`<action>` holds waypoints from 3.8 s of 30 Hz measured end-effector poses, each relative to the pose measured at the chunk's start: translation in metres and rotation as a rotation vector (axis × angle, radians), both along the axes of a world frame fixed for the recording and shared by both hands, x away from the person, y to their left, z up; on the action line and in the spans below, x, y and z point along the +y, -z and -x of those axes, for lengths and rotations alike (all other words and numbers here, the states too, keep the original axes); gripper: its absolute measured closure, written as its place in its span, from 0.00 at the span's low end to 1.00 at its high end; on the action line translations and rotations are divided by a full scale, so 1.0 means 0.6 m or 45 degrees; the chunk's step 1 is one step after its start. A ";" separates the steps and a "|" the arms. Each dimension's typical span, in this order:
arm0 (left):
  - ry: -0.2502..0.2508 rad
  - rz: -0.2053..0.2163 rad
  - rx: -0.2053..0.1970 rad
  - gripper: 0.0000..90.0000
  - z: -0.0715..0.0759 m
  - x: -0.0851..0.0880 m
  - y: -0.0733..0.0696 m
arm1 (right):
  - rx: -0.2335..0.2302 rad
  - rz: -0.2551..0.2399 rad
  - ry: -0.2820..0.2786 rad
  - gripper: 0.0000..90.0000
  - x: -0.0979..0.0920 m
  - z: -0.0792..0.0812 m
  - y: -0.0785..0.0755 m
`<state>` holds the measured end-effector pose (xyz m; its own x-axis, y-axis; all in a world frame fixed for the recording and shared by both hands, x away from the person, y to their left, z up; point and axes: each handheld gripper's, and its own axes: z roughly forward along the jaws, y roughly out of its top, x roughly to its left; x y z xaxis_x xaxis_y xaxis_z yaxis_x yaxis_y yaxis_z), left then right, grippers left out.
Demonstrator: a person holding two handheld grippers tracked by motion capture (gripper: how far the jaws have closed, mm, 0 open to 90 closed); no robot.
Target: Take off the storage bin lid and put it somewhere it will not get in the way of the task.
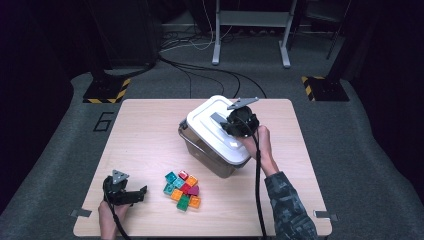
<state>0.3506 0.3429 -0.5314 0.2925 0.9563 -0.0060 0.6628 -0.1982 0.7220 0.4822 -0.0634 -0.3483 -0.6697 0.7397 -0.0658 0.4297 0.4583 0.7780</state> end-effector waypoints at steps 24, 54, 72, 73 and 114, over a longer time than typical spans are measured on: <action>0.000 -0.001 0.000 0.01 0.000 0.000 0.000 | 0.002 -0.031 0.154 0.74 -0.094 0.004 0.000; 0.001 -0.002 0.001 0.01 0.000 0.000 0.000 | 0.009 -0.086 0.445 0.74 -0.216 0.000 0.017; 0.000 -0.001 0.000 0.01 0.000 0.000 0.000 | 0.059 -0.122 0.683 0.74 -0.253 -0.019 0.067; 0.000 -0.001 0.000 0.01 0.000 0.000 0.000 | 0.059 -0.122 0.683 0.74 -0.253 -0.019 0.067; 0.000 -0.002 0.001 0.01 0.000 0.000 0.000 | 0.241 -0.063 0.855 0.74 -0.270 -0.064 0.243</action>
